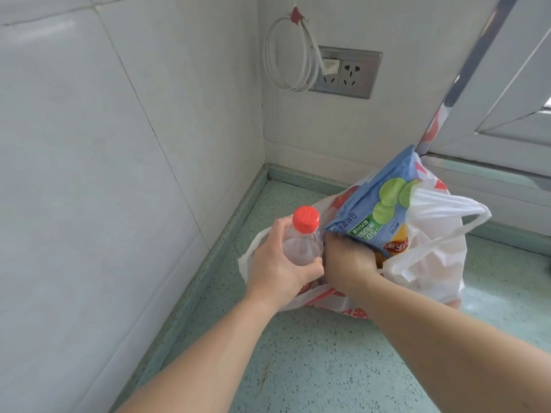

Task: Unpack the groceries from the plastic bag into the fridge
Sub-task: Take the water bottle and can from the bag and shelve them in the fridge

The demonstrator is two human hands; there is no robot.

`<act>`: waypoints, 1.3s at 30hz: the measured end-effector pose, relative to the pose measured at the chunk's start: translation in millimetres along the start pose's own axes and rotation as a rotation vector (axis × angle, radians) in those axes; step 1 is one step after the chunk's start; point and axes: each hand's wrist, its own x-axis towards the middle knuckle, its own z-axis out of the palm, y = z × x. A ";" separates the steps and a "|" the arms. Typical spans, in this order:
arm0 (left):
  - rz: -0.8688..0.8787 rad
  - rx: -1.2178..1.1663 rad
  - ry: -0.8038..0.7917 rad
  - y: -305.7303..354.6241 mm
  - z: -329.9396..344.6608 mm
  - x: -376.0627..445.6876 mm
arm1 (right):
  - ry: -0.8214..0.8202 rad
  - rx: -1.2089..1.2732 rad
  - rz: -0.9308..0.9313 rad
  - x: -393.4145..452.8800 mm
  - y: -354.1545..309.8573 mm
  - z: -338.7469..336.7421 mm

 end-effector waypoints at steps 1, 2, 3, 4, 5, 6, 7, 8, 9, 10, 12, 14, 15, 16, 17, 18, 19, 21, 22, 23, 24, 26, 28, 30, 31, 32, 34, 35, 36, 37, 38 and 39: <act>0.000 0.001 -0.001 -0.8 0.4 0.6 | -0.032 0.008 0.009 0.2 -0.6 4.7; -0.002 0.000 -0.005 -2.0 0.5 1.0 | -0.066 0.037 0.021 -0.2 -1.0 9.0; -0.003 -0.002 -0.008 -2.9 0.4 1.3 | -0.081 0.059 0.033 -0.4 -0.6 12.2; -0.004 -0.003 -0.010 -3.3 0.6 1.3 | -0.080 0.072 0.039 0.0 0.2 13.2; -0.001 -0.001 -0.010 -2.9 0.9 1.3 | -0.082 0.079 0.033 0.9 1.4 12.9; 0.001 0.000 -0.008 -2.7 1.5 1.7 | -0.090 0.088 0.013 1.5 2.4 10.7; 0.001 -0.001 -0.008 -2.1 1.7 1.8 | -0.103 0.102 -0.009 1.6 3.1 7.8; -0.002 0.000 -0.012 -0.6 1.6 1.9 | -0.111 0.121 -0.031 1.3 3.5 3.7; -0.005 0.003 -0.019 1.2 1.1 2.0 | -0.113 0.140 -0.044 0.1 3.8 -0.1; -0.009 0.003 -0.025 2.2 0.7 1.9 | -0.114 0.159 -0.055 -3.2 4.4 -4.8; -0.016 -0.010 -0.028 3.1 -0.1 1.9 | -0.135 0.208 -0.052 -13.7 6.7 -16.0; -0.024 -0.010 -0.029 4.9 -1.5 1.9 | -0.160 0.227 -0.030 -25.7 10.7 -25.5; -0.026 -0.010 -0.031 6.0 -1.9 2.2 | -0.150 0.234 -0.026 -30.7 13.5 -29.6; -0.029 -0.019 -0.033 6.3 -2.2 2.8 | -0.130 0.247 -0.025 -35.5 16.1 -34.1; -0.031 -0.033 -0.035 6.6 -2.6 3.7 | -0.111 0.260 -0.026 -40.1 18.9 -38.2; -0.035 -0.047 -0.039 6.6 -3.0 4.8 | -0.099 0.270 -0.029 -45.2 20.9 -43.7; -0.037 -0.056 -0.047 7.2 -3.8 5.0 | -0.098 0.284 -0.036 -51.7 22.4 -50.2; -0.037 -0.068 -0.060 7.0 -4.5 4.7 | -0.083 0.329 -0.052 -66.9 23.7 -64.1; -0.039 -0.078 -0.062 6.2 -4.1 4.0 | -0.059 0.360 -0.061 -75.2 23.8 -71.2; -0.043 -0.090 -0.064 6.0 -3.6 3.0 | -0.032 0.399 -0.067 -83.8 24.5 -77.9; -0.047 -0.102 -0.066 6.2 -3.3 1.9 | -0.010 0.450 -0.061 -91.7 25.2 -83.8; -0.064 -0.121 -0.081 7.3 -3.6 1.9 | 0.020 0.570 -0.045 -107.4 27.2 -96.1; -0.087 -0.125 -0.116 10.5 -6.9 3.3 | 0.034 0.656 -0.050 -121.8 31.1 -106.3; -0.098 -0.121 -0.154 15.1 -11.9 4.6 | 0.043 0.740 -0.051 -134.0 35.1 -114.9; -0.097 -0.105 -0.171 17.0 -13.9 4.8 | 0.043 0.785 -0.043 -138.7 37.1 -118.0; -0.096 -0.080 -0.185 19.8 -15.5 4.5 | 0.038 0.835 -0.032 -142.4 39.1 -120.4; -0.093 -0.064 -0.209 26.7 -18.1 2.2 | 0.025 0.964 0.002 -148.4 43.9 -124.1; -0.094 -0.081 -0.222 30.8 -19.4 1.7 | 0.022 1.030 0.021 -149.7 45.8 -126.1; -0.096 -0.111 -0.234 35.5 -20.9 1.3 | 0.023 1.101 0.041 -150.7 47.4 -128.5; -0.092 -0.146 -0.241 42.7 -23.3 -1.6 | 0.028 1.173 0.065 -154.3 49.5 -132.3; -0.086 -0.187 -0.240 51.0 -26.4 -6.0 | 0.027 1.256 0.085 -157.9 51.8 -136.2; -0.079 -0.226 -0.238 59.6 -29.8 -11.2 | 0.019 1.349 0.101 -162.4 53.6 -141.0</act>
